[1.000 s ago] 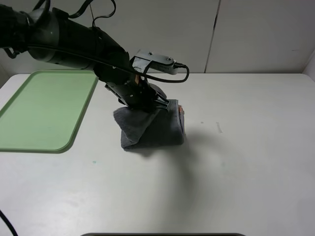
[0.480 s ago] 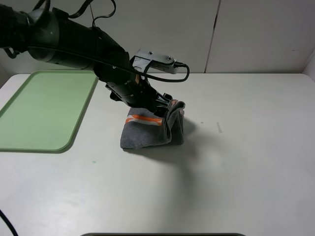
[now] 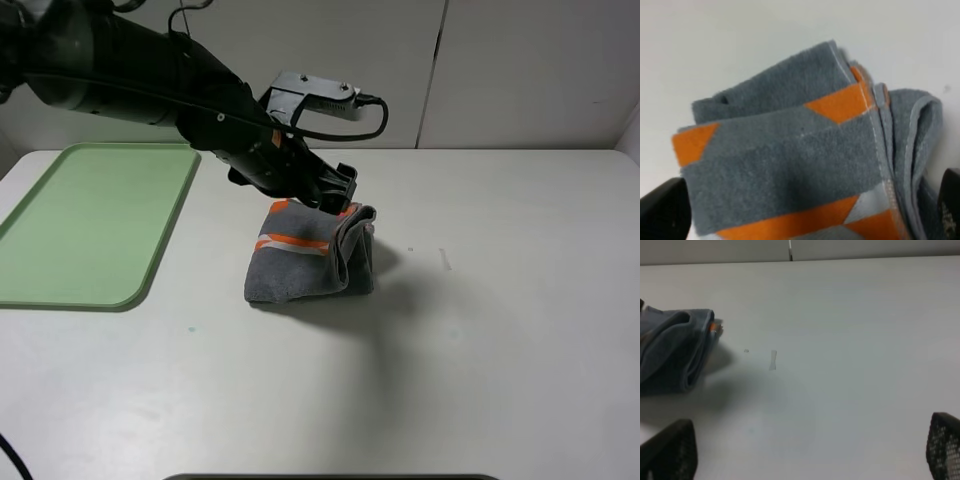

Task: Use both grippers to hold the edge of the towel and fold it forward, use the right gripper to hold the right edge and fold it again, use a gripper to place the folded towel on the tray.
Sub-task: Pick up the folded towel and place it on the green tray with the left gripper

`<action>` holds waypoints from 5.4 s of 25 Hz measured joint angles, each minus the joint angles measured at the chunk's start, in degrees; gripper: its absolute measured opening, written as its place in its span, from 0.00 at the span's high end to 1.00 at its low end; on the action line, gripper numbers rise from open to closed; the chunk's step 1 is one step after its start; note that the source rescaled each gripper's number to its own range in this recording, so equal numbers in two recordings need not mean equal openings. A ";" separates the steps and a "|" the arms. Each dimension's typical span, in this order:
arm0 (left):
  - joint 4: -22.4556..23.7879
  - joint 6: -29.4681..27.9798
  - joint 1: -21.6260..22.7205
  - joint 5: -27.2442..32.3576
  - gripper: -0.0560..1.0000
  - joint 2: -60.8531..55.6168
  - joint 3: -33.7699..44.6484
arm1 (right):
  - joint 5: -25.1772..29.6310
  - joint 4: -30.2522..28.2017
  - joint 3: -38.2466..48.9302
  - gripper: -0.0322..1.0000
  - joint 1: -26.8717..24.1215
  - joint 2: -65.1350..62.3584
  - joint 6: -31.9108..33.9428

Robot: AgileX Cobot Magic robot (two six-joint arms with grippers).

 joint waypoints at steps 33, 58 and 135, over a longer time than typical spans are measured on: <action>-6.07 0.14 6.62 -4.11 0.00 14.82 -0.30 | 0.00 0.11 0.00 0.00 0.00 0.00 0.00; -7.76 2.16 6.30 -5.84 0.84 15.00 -0.73 | 0.00 0.11 0.00 0.00 0.00 0.00 0.00; 2.85 20.63 46.43 15.15 0.14 3.74 -1.75 | 0.00 0.11 0.00 0.00 0.00 0.00 0.00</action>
